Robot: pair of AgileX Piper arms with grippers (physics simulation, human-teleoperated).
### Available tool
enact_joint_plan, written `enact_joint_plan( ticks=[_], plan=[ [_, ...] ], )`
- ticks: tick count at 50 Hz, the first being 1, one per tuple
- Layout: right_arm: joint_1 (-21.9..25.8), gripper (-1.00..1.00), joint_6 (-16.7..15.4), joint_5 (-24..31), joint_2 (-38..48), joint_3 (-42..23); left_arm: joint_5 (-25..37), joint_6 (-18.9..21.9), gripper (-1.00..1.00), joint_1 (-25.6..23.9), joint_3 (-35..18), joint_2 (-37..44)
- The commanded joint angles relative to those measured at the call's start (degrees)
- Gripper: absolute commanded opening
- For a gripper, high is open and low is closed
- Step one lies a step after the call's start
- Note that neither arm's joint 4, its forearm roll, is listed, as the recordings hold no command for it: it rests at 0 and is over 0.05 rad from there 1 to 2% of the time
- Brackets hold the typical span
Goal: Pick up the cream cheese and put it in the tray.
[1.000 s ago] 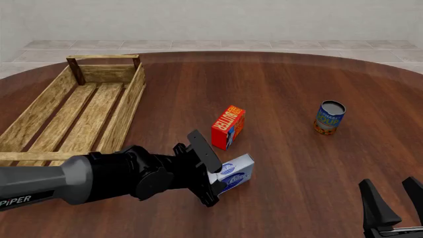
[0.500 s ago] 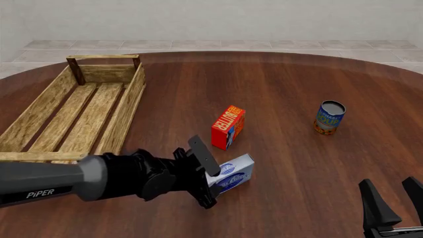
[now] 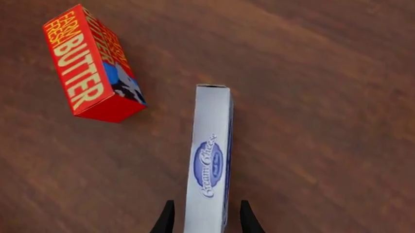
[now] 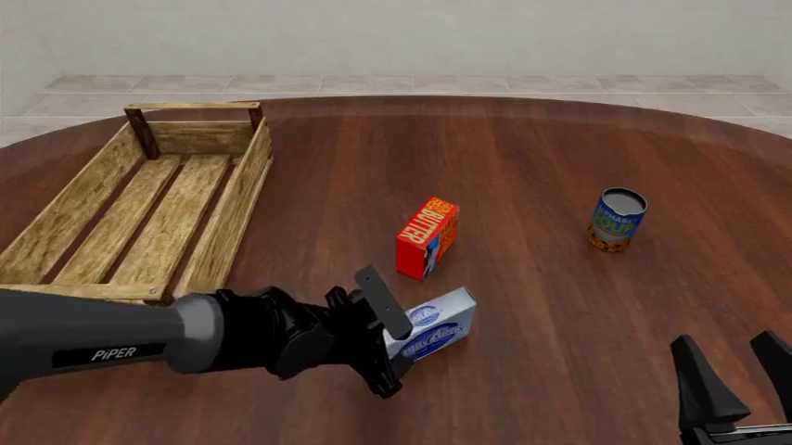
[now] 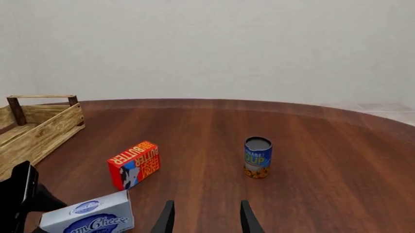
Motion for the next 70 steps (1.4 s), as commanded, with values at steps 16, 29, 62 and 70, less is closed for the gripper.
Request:
enact_joint_plan(
  ticks=[16,29,62,70],
  plan=[
    [-1.25,1.00,2.51,1.14,0.00,0.00,-1.49,-0.19,1.00,0.80,0.61,2.73],
    [-1.25,1.00,2.51,1.14,0.00,0.00,-1.08,-0.57,-1.00,0.60,0.76,1.88],
    [-1.25,1.00,2.51,1.14,0.00,0.00,5.02,-1.76,-1.00,2.05,-1.84,-10.70],
    [-1.25,1.00,2.51,1.14,0.00,0.00,6.17,-2.10,-1.00,2.29,-1.71,-13.13]
  ],
)
